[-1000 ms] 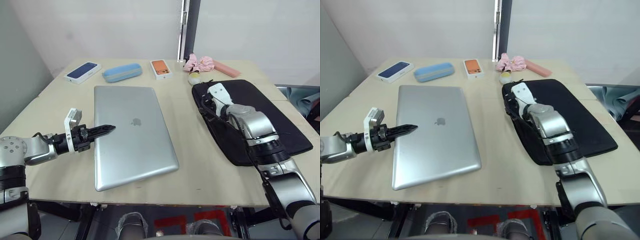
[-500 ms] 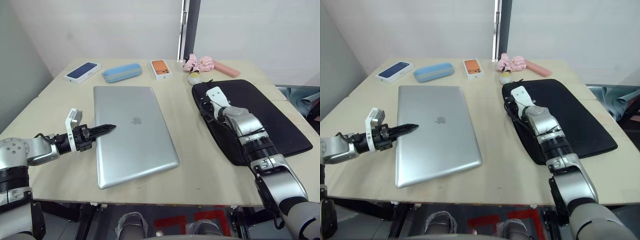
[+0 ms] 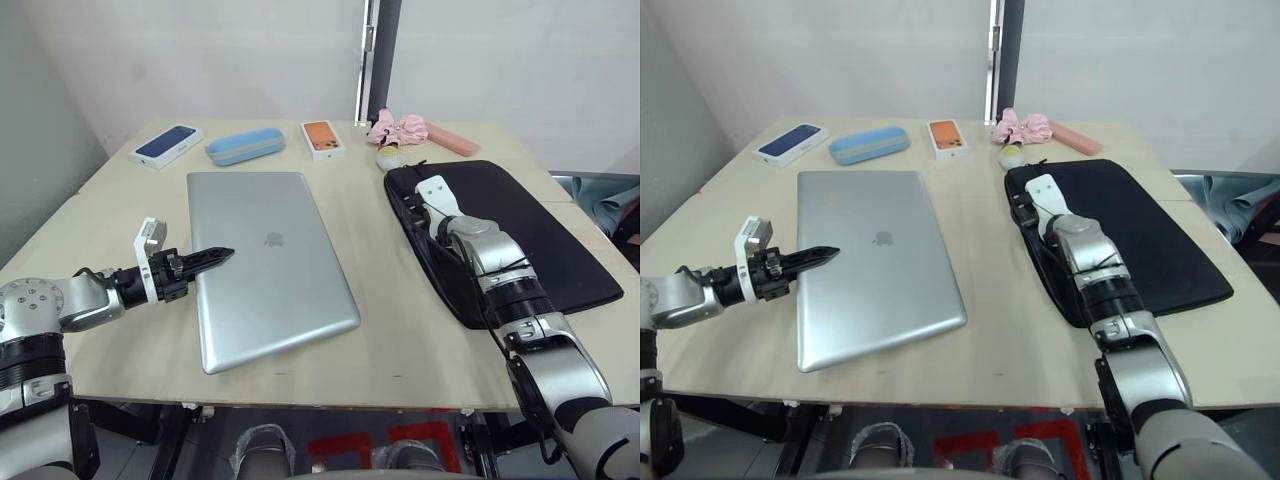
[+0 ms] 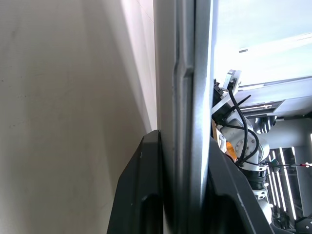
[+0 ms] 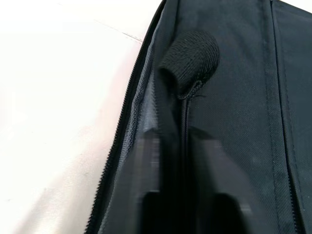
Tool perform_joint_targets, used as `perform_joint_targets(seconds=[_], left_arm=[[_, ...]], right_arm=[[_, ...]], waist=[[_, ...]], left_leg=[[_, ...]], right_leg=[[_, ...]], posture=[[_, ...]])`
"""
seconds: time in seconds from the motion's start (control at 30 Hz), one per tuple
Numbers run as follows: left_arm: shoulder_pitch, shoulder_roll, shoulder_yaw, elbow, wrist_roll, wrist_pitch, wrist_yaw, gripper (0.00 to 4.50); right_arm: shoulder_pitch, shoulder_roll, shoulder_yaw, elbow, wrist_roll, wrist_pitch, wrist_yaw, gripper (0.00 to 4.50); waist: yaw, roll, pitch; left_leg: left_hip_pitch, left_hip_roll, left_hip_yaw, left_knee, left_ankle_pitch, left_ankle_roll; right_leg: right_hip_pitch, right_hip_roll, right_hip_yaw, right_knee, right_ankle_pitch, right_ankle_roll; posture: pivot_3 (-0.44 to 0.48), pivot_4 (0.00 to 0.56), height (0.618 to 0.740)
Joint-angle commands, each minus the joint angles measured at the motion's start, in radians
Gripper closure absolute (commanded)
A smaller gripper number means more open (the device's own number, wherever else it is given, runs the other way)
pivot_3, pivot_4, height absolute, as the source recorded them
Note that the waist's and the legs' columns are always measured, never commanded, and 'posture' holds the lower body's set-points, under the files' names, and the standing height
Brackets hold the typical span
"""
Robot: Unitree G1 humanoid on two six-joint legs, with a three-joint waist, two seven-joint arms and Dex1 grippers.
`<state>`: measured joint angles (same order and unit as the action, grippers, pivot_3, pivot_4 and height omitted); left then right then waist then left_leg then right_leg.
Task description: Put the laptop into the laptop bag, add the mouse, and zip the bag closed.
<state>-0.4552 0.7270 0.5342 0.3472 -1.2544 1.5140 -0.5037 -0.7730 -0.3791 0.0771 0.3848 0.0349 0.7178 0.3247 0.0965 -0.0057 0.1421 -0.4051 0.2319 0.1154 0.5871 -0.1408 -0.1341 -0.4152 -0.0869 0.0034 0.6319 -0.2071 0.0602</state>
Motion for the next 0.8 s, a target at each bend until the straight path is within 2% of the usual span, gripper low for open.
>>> perform_joint_targets(seconds=[0.03, 0.27, 0.5, 0.6, 0.8], left_arm=[[-0.056, -0.001, 0.067, -0.022, -0.044, -0.030, -0.031, 4.22], [-0.076, -0.036, 0.054, -0.019, -0.038, -0.041, -0.013, 4.22], [-0.129, -0.148, 0.052, -0.048, -0.097, 0.008, 0.099, 4.22], [-0.163, -0.228, 0.084, -0.023, -0.161, -0.002, 0.209, 4.22], [-0.128, -0.353, 0.073, -0.049, -0.359, -0.043, 0.433, 4.22]], right_arm=[[0.022, 0.012, -0.027, -0.021, 0.015, 0.033, 0.002, 4.47], [0.032, 0.009, -0.060, -0.073, 0.031, 0.071, -0.002, 4.47], [-0.001, -0.018, -0.140, -0.249, 0.084, 0.265, -0.012, 4.47], [-0.024, -0.035, -0.180, -0.362, 0.114, 0.371, -0.014, 4.47], [-0.034, -0.060, -0.194, -0.517, 0.143, 0.519, -0.023, 4.47]], waist=[[0.000, 0.000, 0.000], [0.002, 0.000, 0.000], [0.007, 0.000, 0.000], [0.008, 0.000, 0.001], [0.004, 0.000, 0.001]], left_leg=[[0.000, 0.000, 0.000, 0.000, 0.000, 0.000], [0.000, 0.000, 0.000, 0.000, 0.000, 0.000], [-0.001, 0.000, -0.001, 0.000, 0.000, 0.000], [-0.001, 0.000, -0.001, -0.001, 0.000, 0.000], [-0.001, 0.000, -0.001, -0.001, 0.000, 0.000]], right_leg=[[0.000, 0.000, 0.000, 0.000, 0.000, 0.000], [0.000, 0.000, -0.001, -0.001, 0.000, 0.000], [0.000, 0.000, -0.001, -0.001, 0.000, 0.001], [0.000, 0.000, -0.001, -0.001, 0.006, 0.010], [-0.001, 0.000, -0.001, -0.002, 0.006, 0.011]], posture=[[0.000, 0.150, 0.740], [0.000, 0.150, 0.740], [0.000, 0.150, 0.740], [0.000, 0.150, 0.740], [0.000, 0.150, 0.740]])
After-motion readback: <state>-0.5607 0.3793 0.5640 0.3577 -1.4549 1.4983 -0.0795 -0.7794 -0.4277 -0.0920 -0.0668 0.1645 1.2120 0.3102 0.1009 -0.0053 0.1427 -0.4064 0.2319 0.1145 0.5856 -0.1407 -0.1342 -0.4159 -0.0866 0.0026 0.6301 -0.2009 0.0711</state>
